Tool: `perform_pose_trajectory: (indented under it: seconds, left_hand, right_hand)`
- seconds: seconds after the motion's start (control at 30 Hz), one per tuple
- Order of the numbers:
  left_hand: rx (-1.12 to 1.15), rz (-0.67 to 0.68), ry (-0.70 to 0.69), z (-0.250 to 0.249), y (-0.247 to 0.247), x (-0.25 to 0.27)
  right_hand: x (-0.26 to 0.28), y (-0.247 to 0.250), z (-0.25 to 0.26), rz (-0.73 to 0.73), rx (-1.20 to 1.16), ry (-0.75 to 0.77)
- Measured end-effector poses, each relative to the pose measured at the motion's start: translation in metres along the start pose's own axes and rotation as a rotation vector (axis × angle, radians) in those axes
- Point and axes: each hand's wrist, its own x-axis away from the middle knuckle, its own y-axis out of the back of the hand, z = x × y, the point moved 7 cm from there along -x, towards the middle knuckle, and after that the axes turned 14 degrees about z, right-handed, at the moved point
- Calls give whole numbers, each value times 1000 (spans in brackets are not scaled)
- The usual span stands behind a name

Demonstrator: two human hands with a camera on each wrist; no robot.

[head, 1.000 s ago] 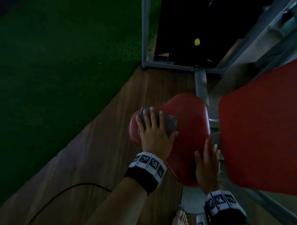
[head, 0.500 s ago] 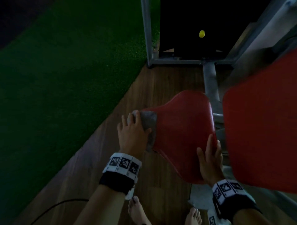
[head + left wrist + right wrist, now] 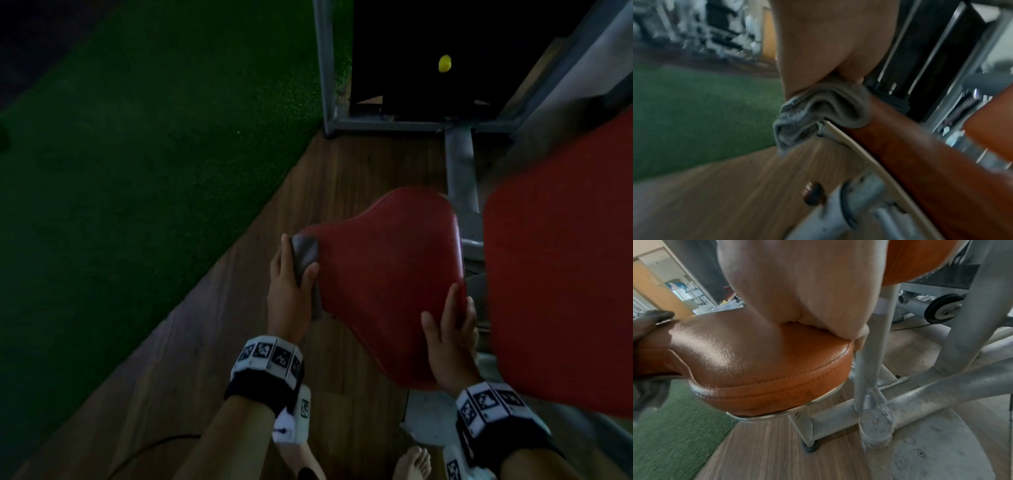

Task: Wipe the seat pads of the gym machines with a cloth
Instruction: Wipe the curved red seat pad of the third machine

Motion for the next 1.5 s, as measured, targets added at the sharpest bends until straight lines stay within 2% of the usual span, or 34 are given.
perform_pose_trajectory:
  seconds: [0.1,0.3,0.47,0.7,0.97,1.07,1.17,1.33,1.5]
  left_hand:
    - [-30,2,-32,2,-3,6]
    - [123,112,-27,-3,10,-35]
    - [110,44,-30,3,-7,-3]
    - [146,128,36,-5,2,-22]
    - [463,-2,103,30,-21,37]
    - [408,-82,123,43,-25,51]
    - [317,-147,130,34,-41,64]
    - [401,-250,210,20,-66,71]
    - [409,-306,246,14,-52,65]
  right_hand:
    - [0,0,0,-15,-12,30]
    - [1,1,0,-16,8,40]
    - [3,3,4,-11,-28,50]
    - [1,1,-1,9,-5,42]
    - [2,4,-2,0,-45,109]
    - [2,6,0,6,-80,163]
    - [2,8,0,31,-148,214]
    - [10,6,-8,129,-178,217]
    - [19,4,-12,116,-139,258]
